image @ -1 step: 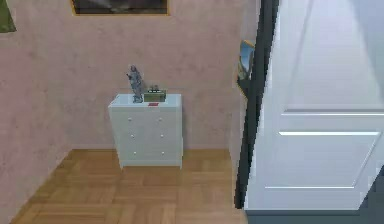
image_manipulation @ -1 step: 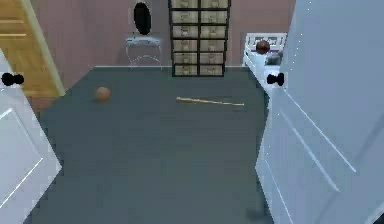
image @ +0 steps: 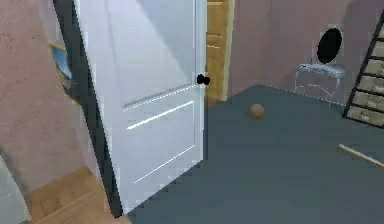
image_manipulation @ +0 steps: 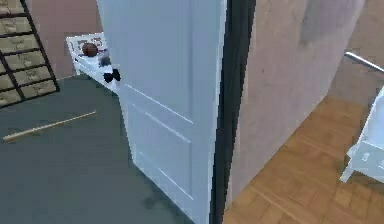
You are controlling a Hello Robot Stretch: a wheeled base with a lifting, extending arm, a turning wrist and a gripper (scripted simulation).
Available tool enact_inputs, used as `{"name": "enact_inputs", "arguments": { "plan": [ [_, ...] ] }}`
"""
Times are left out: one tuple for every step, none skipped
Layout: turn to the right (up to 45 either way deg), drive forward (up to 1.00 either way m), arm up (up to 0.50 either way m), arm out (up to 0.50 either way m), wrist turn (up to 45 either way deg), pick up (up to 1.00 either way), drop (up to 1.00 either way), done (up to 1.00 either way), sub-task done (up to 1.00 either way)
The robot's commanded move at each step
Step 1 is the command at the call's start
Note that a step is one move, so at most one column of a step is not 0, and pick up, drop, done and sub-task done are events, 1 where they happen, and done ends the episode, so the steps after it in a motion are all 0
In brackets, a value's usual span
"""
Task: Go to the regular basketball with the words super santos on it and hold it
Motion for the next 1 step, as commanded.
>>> {"name": "enact_inputs", "arguments": {
  "plan": [
    [27.0, 0.0, 0.0, 0.0, 0.0, 0.0, 0.0, 0.0, 0.0]
  ]
}}
